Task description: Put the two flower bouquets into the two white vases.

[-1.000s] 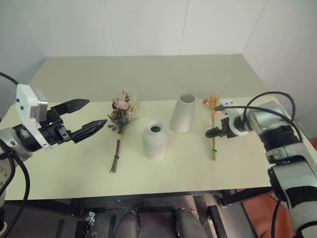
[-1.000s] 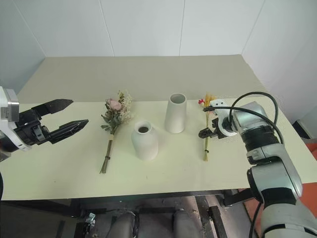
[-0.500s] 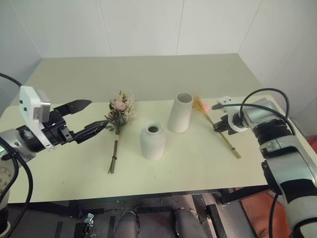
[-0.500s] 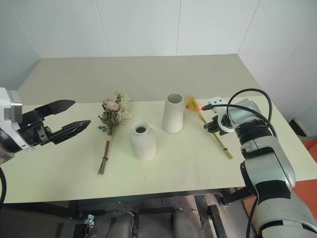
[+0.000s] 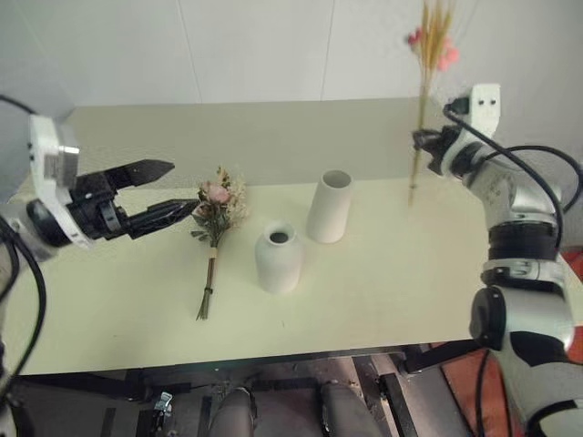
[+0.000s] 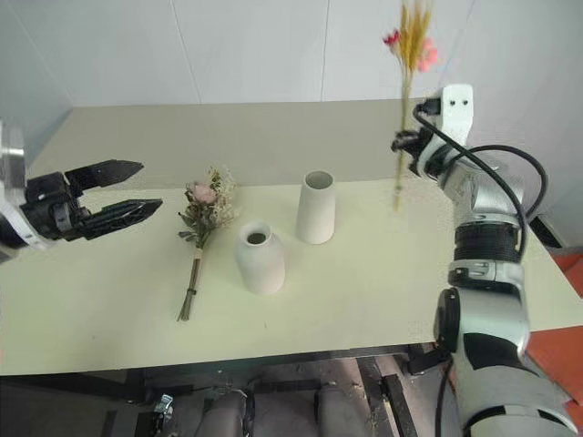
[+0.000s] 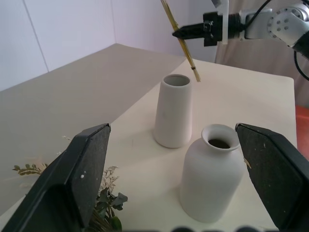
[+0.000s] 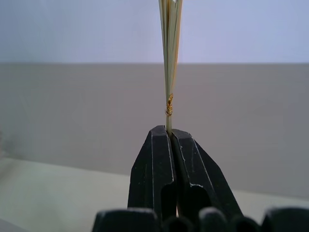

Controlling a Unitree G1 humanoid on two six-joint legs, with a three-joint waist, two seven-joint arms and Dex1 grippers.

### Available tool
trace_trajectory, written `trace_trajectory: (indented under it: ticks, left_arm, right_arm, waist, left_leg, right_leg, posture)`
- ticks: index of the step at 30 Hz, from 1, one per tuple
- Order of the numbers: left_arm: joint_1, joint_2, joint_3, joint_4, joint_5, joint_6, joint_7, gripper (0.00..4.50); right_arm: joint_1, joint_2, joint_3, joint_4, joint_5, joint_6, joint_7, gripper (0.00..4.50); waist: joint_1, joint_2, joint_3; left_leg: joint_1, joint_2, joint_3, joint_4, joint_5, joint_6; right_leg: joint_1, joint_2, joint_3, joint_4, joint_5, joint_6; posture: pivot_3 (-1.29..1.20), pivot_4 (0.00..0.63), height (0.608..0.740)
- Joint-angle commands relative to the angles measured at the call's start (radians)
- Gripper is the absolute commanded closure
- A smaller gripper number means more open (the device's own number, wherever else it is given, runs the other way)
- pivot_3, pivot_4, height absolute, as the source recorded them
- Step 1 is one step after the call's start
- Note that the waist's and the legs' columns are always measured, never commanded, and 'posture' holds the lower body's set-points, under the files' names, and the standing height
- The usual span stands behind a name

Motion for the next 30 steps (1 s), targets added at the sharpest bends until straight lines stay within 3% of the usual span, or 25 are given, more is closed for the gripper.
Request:
trace_trajectory:
  ticks: [1,5,12,30]
  left_arm:
    - [-0.075,0.039,-0.039,0.07,0.012,0.005,-0.081,0.0]
    - [-0.151,0.044,-0.078,0.11,0.032,-0.005,-0.131,0.0]
    - [-0.152,0.021,-0.072,0.091,0.042,-0.005,-0.136,0.0]
    - [-0.1,0.037,-0.01,0.061,0.029,0.015,-0.145,0.0]
  right_arm:
    - [-0.044,0.026,-0.051,-0.088,0.086,-0.072,0.033,4.48]
    - [-0.066,0.079,-0.047,-0.131,0.139,-0.089,0.05,4.48]
    - [-0.042,0.15,-0.027,-0.234,0.19,-0.065,0.023,4.48]
    - [0.104,0.189,0.044,-0.336,0.195,-0.01,-0.024,4.48]
  waist:
    - [0.004,0.0,0.0]
    - [0.008,0.001,0.0]
    - [0.009,0.001,0.0]
    - [0.01,0.001,0.0]
  left_leg:
    - [0.0,0.0,0.0,0.0,0.0,0.0]
    - [-0.001,0.002,0.0,-0.001,0.0,0.0]
    - [-0.001,0.004,0.0,-0.001,0.0,0.0]
    - [-0.001,0.005,0.001,-0.001,0.0,0.0]
  right_leg:
    - [0.0,0.0,0.0,0.0,0.0,0.0]
    - [-0.001,0.002,0.0,0.0,0.0,-0.001]
    - [-0.002,0.003,0.0,0.0,0.0,-0.001]
    - [-0.002,0.004,0.0,0.0,0.0,-0.002]
  posture:
    - [0.0,0.15,0.74]
    - [0.0,0.15,0.74]
    - [0.0,0.15,0.74]
    - [0.0,0.15,0.74]
